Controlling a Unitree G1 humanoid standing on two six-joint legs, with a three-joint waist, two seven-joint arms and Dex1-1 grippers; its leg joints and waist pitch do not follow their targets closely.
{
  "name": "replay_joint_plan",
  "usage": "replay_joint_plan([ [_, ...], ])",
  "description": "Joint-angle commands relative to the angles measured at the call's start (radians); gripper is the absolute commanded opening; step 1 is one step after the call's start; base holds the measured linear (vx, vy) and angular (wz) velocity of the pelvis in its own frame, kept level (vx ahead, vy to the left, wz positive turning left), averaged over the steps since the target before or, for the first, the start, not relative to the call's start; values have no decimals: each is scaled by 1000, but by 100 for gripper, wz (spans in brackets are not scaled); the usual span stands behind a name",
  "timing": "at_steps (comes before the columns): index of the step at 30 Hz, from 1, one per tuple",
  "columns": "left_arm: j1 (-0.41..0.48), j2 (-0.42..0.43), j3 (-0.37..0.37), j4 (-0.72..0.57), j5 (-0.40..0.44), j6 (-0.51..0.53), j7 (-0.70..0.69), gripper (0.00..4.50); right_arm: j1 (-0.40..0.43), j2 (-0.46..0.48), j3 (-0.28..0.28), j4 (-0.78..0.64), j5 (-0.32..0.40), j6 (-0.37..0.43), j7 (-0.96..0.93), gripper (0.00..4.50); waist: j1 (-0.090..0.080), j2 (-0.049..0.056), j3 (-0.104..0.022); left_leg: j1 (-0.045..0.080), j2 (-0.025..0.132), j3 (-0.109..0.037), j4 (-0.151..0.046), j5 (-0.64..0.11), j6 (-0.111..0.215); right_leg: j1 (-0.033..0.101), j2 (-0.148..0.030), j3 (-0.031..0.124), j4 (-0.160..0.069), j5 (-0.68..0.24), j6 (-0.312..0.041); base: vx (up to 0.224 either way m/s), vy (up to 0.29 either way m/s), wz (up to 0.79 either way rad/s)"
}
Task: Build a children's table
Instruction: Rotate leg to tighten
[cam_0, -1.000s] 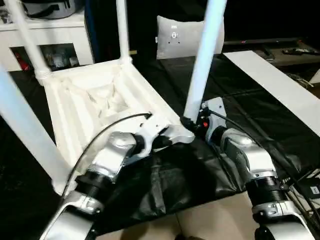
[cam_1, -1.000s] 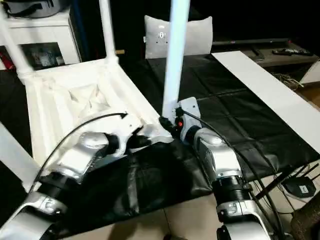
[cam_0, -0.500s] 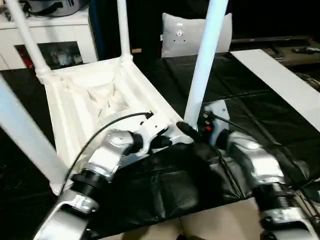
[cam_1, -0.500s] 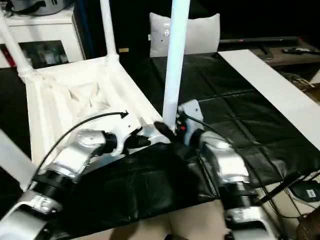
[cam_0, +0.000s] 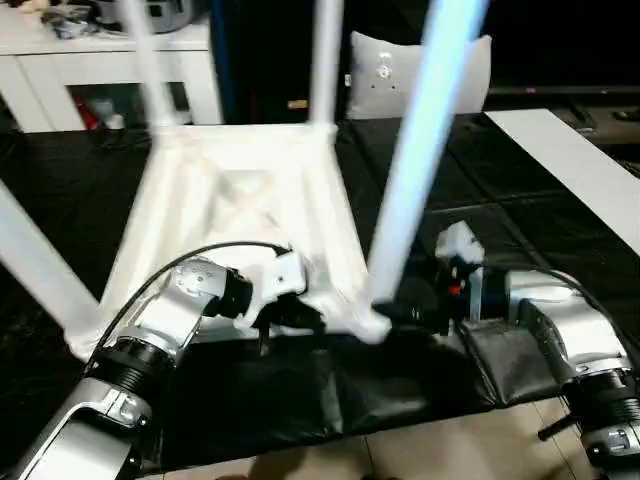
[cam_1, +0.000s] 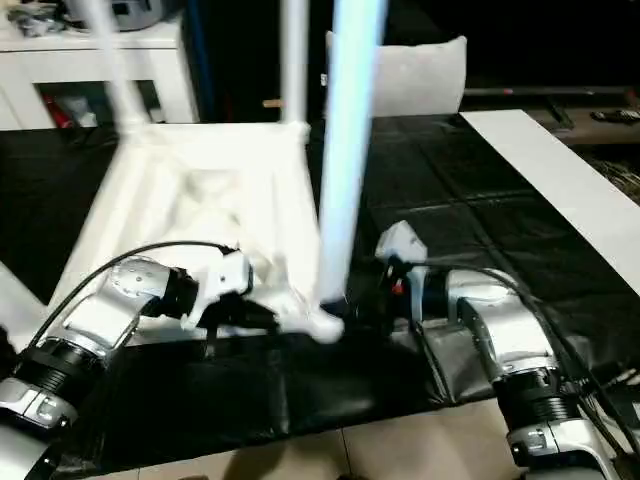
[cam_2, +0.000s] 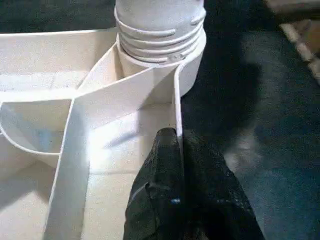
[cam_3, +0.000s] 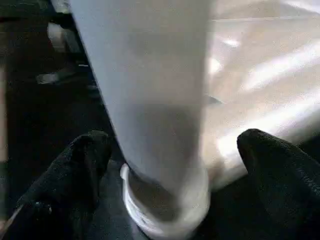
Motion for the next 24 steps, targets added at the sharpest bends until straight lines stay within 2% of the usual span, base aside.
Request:
replay_joint_plan([
  [1, -29, 2, -54, -15, -4, -31, -85, 0, -13, -16, 12, -16, 22, 10, 49, 412, -5, -4, -66, -7, -10, 25, -69, -186, 76, 67, -43, 46, -79, -446, -80, 0, 0, 0],
  [2, -29, 7, -58, -17, -6, -34, -103, 0, -15, -18, 19, -16, 31, 22, 70, 412, -4, -3, -67, -6, -11, 25, -69, -186, 76, 67, -43, 46, -78, -446, -82, 0, 0, 0],
  [4, -30, 13, -63, -21, -8, -40, -126, 0, -18, -20, 31, -16, 48, 46, 102, 381, -2, -3, -67, -9, -10, 25, -70, -176, 78, 69, -44, 47, -75, -441, -83, 0, 0, 0],
  [5, -30, 13, -63, -21, -8, -40, -126, 0, -18, -20, 31, -16, 48, 46, 102, 381, -1, -7, -67, -11, -11, 26, -69, -168, 79, 71, -44, 47, -73, -437, -83, 0, 0, 0],
  [9, -33, 14, -64, -17, -7, -48, -136, 0, -20, -21, 40, -13, 53, 58, 131, 350, 6, -7, -68, -12, -10, 26, -68, -154, 73, 69, -45, 48, -73, -441, -79, 0, 0, 0],
  [10, -32, 14, -64, -14, -6, -53, -137, 0, -17, -25, 49, -16, 58, 74, 150, 330, 6, -11, -68, -12, -10, 26, -68, -154, 73, 70, -45, 48, -73, -442, -78, 0, 0, 0],
  [14, -29, 18, -64, -12, -9, -58, -141, 0, -14, -27, 53, -13, 61, 77, 162, 316, 6, -12, -67, -13, -12, 26, -68, -154, 67, 70, -46, 47, -76, -463, -64, 0, 0, 0],
  [21, -26, 20, -59, -11, -13, -55, -142, 0, -8, -23, 54, -30, 82, 109, 177, 242, 5, -12, -66, -13, -13, 26, -68, -155, 65, 69, -44, 45, -80, -479, -52, 0, 0, 0],
  [24, -27, 3, -40, -9, -13, -21, -90, 0, 21, -4, 48, -88, 117, 177, 148, 226, 7, -12, -66, -13, -14, 26, -68, -152, 61, 70, -43, 45, -80, -477, -46, 0, 0, 0],
])
